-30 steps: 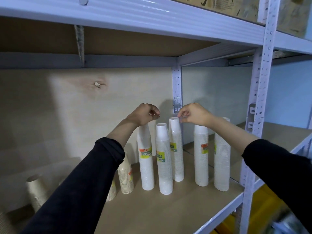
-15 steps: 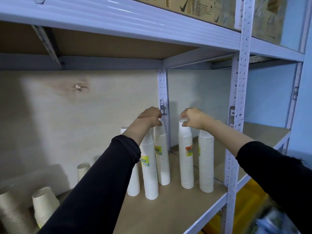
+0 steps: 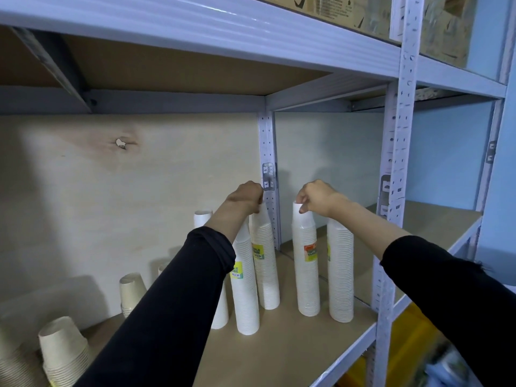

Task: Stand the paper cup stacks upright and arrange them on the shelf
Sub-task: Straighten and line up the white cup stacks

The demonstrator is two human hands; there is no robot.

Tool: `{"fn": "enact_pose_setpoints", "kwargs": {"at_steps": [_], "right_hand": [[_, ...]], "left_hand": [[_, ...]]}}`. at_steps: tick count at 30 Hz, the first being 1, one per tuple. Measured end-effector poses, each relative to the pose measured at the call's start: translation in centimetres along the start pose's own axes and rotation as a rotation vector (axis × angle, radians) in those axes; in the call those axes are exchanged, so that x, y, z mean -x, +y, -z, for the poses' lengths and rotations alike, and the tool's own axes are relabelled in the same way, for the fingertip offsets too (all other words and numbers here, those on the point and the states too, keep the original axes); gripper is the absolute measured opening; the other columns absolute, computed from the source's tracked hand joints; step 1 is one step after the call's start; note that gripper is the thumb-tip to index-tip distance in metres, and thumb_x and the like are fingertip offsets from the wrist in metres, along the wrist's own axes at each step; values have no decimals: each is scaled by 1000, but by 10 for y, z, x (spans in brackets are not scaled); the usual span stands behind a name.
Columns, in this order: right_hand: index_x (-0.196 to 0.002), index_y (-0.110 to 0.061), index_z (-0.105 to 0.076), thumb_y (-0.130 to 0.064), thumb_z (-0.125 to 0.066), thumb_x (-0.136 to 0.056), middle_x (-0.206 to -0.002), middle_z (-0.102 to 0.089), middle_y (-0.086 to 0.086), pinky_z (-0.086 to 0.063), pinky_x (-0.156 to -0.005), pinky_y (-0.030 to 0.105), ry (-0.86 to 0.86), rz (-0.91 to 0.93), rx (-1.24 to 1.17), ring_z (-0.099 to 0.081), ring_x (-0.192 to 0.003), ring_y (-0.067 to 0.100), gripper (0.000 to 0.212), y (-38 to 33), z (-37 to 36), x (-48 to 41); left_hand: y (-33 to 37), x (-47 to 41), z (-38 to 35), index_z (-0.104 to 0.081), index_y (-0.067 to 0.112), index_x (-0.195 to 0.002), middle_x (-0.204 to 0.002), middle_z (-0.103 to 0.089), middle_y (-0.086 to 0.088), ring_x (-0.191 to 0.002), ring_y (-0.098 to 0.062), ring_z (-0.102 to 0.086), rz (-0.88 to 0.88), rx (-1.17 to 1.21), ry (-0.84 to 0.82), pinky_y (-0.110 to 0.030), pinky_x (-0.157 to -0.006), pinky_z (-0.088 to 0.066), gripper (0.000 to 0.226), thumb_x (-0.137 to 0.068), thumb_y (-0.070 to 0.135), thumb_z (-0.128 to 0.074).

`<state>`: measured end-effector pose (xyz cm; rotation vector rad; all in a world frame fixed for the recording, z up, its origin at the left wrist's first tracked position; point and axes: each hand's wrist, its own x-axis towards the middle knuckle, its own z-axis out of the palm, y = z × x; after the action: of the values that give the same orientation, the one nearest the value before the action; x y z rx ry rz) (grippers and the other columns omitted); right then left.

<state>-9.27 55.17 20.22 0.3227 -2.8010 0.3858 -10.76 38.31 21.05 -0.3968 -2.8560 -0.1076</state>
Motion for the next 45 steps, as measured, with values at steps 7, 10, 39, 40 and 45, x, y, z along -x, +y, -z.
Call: {"fn": "enact_pose_setpoints", "kwargs": {"at_steps": [7,10,39,40,45], "right_hand": [[-107,1,-66,-16,-70,-79,-116,-63,17,-46,-92,33,9,-25,-35,-58,-108,31,33,-6,-4,-5],[-103,2,-66,-18,-69,-80,-114,-64,19,-47,-89,33,28,-32,-33,-59,-106,33,30,-10,-7,-6],[-102,3,-63,-26,-64,-84,-109,-64,19,-45,-79,30,108,-88,-19,-60,-100,33,34,-16,-9,5],[-103,4,-64,-27,-63,-85,-108,-65,19,-47,-81,32,107,-92,-17,-60,-100,33,36,-14,-6,7],[-106,7,-64,-16,-56,-87,-114,-63,23,-46,-92,37,186,-67,6,-58,-107,35,30,-1,9,24]], "left_hand": [[6,-6,0,-64,2,-111,-126,-56,-16,-114,-31,-57,-27,20,20,-32,-92,-47,27,-86,11,-64],[9,-9,0,-64,2,-112,-125,-55,-17,-113,-31,-57,-15,16,38,-33,-91,-48,29,-85,15,-66],[21,5,-12,-58,-1,-114,-122,-56,-20,-112,-36,-55,51,86,167,-36,-88,-47,28,-90,12,-55],[21,9,-13,-58,-2,-113,-121,-56,-21,-111,-37,-55,36,85,188,-36,-87,-47,27,-90,11,-52],[28,32,-30,-54,-2,-120,-125,-55,-19,-115,-35,-52,-31,74,313,-38,-89,-45,31,-92,10,-45]]}}
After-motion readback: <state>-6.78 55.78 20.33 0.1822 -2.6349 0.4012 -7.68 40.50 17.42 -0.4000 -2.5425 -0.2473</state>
